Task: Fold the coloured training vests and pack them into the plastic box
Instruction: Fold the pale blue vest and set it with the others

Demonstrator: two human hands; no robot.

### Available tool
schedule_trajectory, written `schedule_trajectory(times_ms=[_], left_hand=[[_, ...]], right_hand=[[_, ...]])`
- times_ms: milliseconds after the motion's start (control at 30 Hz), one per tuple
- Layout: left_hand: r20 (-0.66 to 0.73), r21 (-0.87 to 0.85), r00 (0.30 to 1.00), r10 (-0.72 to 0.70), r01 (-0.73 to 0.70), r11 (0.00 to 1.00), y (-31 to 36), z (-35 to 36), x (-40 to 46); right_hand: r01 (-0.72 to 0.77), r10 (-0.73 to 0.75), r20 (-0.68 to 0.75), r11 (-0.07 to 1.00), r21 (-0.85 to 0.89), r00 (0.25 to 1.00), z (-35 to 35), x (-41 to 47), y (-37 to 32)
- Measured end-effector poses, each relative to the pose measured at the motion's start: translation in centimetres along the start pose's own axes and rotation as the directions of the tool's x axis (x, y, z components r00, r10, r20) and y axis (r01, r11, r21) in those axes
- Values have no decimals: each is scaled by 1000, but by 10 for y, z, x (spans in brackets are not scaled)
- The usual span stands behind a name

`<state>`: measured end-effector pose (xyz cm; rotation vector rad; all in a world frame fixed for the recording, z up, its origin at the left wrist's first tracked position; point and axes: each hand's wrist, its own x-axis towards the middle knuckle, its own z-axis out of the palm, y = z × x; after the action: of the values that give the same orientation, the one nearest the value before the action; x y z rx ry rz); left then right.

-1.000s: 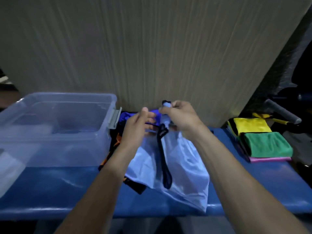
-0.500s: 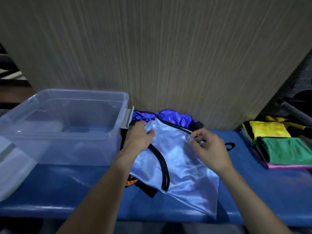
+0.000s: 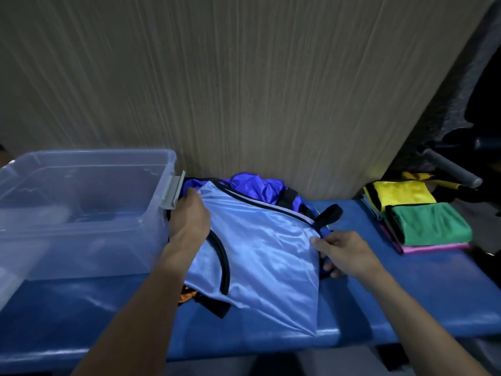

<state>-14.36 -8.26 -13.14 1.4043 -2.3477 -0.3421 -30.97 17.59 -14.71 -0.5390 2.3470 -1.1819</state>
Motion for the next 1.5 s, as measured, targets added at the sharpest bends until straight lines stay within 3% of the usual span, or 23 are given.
schedule_trajectory(times_ms=[133, 233, 300, 367, 433, 500, 667, 767, 867, 1033, 1100, 1200, 1267, 1400, 1500], left_hand=[[43, -8, 997, -64, 64, 998, -5, 8, 7], [-35, 104, 996, 80, -76, 992, -4, 21, 4], [-132, 90, 981, 140, -129, 988, 5, 19, -6], [-199, 70, 928, 314, -306, 949, 17, 13, -22], [-215, 50, 819, 532, -535, 843, 25, 14, -35], [-179, 29, 772, 610, -616, 787, 27, 17, -41], [-130, -18, 794, 594, -601, 799, 11, 30, -36], [-119, -71, 809, 576, -586, 807, 5, 33, -35], [-67, -116, 823, 564, -568, 815, 1, 35, -33], [145, -65, 855, 498, -494, 867, -5, 42, -29], [210, -44, 861, 462, -464, 885, -4, 42, -30], [247, -39, 867, 433, -438, 898, -2, 40, -31], [189, -35, 860, 474, -477, 878, 0, 38, -30], [-67, -84, 773, 630, -634, 769, 17, 31, -25], [-79, -118, 767, 637, -641, 758, 34, 31, -20]], right_hand=[[-43, 38, 53, 994, 103, 998, 2, -1, 3], [-78, 68, 58, 976, 205, 996, 7, 4, 4], [-82, 73, 41, 957, 280, 996, 11, 6, 3], [-65, 67, 6, 933, 353, 998, 14, 10, 2], [-20, 45, -58, 925, 378, 997, 15, 15, 3], [42, 4, -141, 946, 320, 990, 15, 21, 6], [242, -242, -321, 969, -42, 915, 18, 25, 15], [272, -289, -312, 957, -99, 905, 22, 30, 18], [245, -210, -276, 964, 100, 938, 22, 35, 18], [130, -60, -152, 853, 505, 987, 26, 40, 6], [56, 13, -120, 834, 548, 993, 29, 42, -1], [21, 41, -121, 881, 473, 992, 33, 47, -7], [48, 14, -139, 902, 428, 990, 37, 51, -6], [187, -91, -265, 913, 363, 960, 42, 50, -4], [282, -178, -318, 904, 322, 931, 42, 47, -1]])
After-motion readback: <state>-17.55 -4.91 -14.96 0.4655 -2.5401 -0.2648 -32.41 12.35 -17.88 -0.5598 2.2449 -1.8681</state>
